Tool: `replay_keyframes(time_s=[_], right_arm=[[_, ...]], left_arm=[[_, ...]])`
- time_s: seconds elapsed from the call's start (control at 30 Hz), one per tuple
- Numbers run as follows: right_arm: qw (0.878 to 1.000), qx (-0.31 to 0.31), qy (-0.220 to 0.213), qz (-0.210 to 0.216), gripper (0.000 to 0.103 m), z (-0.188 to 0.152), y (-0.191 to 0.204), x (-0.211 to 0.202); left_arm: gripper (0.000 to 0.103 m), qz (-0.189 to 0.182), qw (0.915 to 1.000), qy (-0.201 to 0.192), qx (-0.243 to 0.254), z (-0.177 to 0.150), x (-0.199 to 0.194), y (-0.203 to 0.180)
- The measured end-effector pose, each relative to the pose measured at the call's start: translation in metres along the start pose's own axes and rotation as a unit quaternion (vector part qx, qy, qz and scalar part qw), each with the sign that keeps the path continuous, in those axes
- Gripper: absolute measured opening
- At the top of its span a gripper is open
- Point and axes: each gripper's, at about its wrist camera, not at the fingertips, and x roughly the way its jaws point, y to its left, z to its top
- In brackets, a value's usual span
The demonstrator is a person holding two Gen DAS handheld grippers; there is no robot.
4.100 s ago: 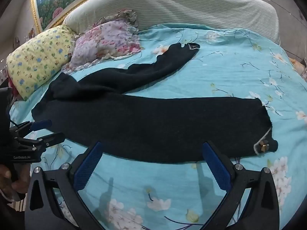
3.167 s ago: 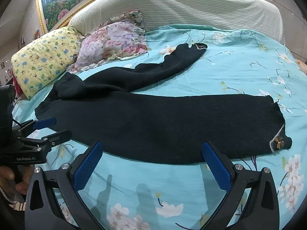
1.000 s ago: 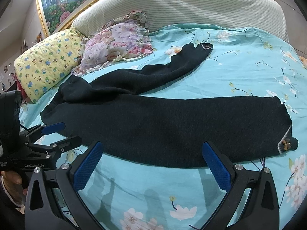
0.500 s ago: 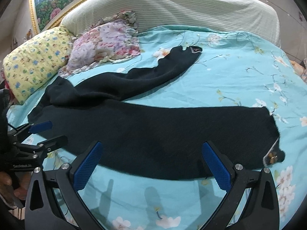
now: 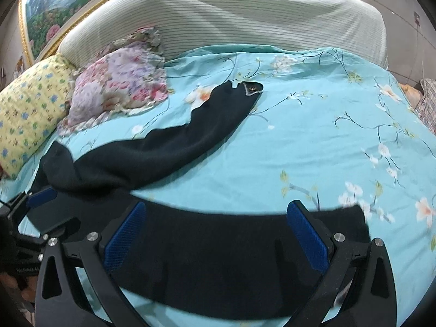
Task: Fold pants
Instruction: 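Grasp the buttoned leg hem with the right gripper while the left gripper grasps the leg fabric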
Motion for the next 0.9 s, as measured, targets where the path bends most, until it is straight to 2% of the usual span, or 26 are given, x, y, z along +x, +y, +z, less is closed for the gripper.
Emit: replay_keyframes(time_s=[0.4,0.53,0.57,0.67,0.73,0.8,0.9], right_arm=[[0.998,0.043,0.030,0.037,0.103,0.075,-0.025,0.064],[0.995,0.073,0.047,0.042,0.102,0.097,-0.038,0.094],[0.994,0.081,0.050,0.046,0.101,0.101,-0.042,0.100],[0.990,0.116,0.064,0.050,0.085,0.114,-0.057,0.125],[0.986,0.141,0.078,0.046,0.082,0.121,-0.070,0.144],[0.981,0.168,0.086,0.042,0.073,0.126,-0.081,0.159],[0.975,0.198,0.085,0.048,0.070,0.132,-0.094,0.175]], left_arm=[[0.093,-0.017,0.9981,0.014,0.057,0.044,0.051,-0.020],[0.093,-0.022,0.9960,0.035,0.079,0.053,0.075,-0.033],[0.093,-0.026,0.9957,0.037,0.082,0.055,0.079,-0.035],[0.093,-0.037,0.9937,0.044,0.096,0.059,0.094,-0.044],[0.093,-0.027,0.9920,0.050,0.113,0.061,0.105,-0.049],[0.093,-0.013,0.9905,0.059,0.124,0.061,0.118,-0.050],[0.093,-0.010,0.9901,0.078,0.116,0.062,0.134,-0.043]])
